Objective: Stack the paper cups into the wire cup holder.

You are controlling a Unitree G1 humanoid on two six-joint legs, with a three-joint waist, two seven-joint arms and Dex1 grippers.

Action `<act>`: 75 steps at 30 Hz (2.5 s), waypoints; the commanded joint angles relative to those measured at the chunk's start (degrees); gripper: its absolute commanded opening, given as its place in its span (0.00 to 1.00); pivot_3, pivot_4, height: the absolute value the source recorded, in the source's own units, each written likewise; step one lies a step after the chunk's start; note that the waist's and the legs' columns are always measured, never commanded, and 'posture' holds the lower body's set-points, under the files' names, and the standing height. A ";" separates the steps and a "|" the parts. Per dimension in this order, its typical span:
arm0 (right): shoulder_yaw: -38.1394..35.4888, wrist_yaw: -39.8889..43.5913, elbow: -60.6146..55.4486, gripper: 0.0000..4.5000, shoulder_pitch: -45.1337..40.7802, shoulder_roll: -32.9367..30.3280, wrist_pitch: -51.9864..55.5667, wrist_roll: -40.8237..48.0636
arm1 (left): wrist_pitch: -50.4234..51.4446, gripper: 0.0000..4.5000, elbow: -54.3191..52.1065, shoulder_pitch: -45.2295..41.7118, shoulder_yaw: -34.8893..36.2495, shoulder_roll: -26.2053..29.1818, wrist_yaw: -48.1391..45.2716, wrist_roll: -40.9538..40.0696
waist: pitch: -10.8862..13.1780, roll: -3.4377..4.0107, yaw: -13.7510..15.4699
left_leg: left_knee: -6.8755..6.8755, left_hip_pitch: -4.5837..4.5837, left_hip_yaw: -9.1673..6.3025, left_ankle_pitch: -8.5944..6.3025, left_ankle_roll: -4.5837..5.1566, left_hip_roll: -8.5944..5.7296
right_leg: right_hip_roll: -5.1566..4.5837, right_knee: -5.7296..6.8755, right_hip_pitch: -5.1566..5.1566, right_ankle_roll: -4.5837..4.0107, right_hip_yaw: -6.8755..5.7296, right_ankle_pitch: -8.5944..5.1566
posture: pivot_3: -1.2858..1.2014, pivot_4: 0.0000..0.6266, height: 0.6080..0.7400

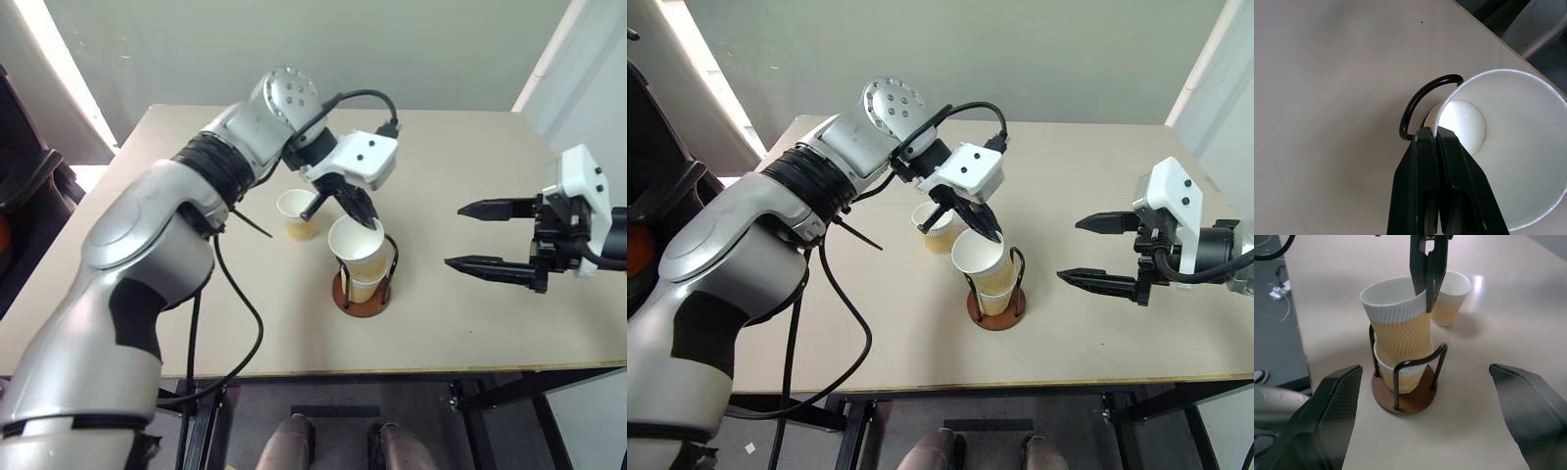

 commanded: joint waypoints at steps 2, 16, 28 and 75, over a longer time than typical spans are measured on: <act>-3.14 -1.08 -1.69 0.96 0.46 -1.13 -0.52 1.46 | -1.32 0.21 0.88 -1.88 0.85 -0.47 -2.29 0.54 | 0.00 0.00 -0.01 | 0.04 0.04 0.13 -0.07 0.08 0.00 | -0.01 -0.01 0.00 0.09 0.15 -0.02 | 0.52 0.24 1.00; 1.97 -0.69 1.04 0.96 -2.89 -1.15 -3.56 -0.03 | -2.76 0.60 6.03 -1.71 6.43 -2.03 -2.29 4.06 | 0.00 0.00 -0.01 | 0.17 0.04 0.30 -0.25 0.32 -0.01 | -0.02 -0.03 0.00 0.23 0.25 -0.10 | 0.52 0.24 1.00; 18.56 -7.95 13.42 0.96 -20.28 12.12 -7.90 -11.82 | -2.10 0.60 13.31 2.78 9.40 7.84 -2.29 16.53 | -0.06 0.10 -1.57 | 0.21 0.21 0.28 -0.32 0.58 0.07 | 0.06 0.02 -0.05 0.17 0.32 -0.06 | 0.52 0.24 1.00; 2.97 7.87 5.46 0.96 -7.80 2.98 -4.71 0.00 | -5.71 0.00 11.08 -0.11 31.35 4.91 -2.29 27.07 | -0.10 0.09 -0.65 | 0.51 -0.68 0.26 -0.43 0.44 -0.03 | 0.06 -0.08 -0.65 0.03 0.30 -0.23 | 0.52 0.24 1.00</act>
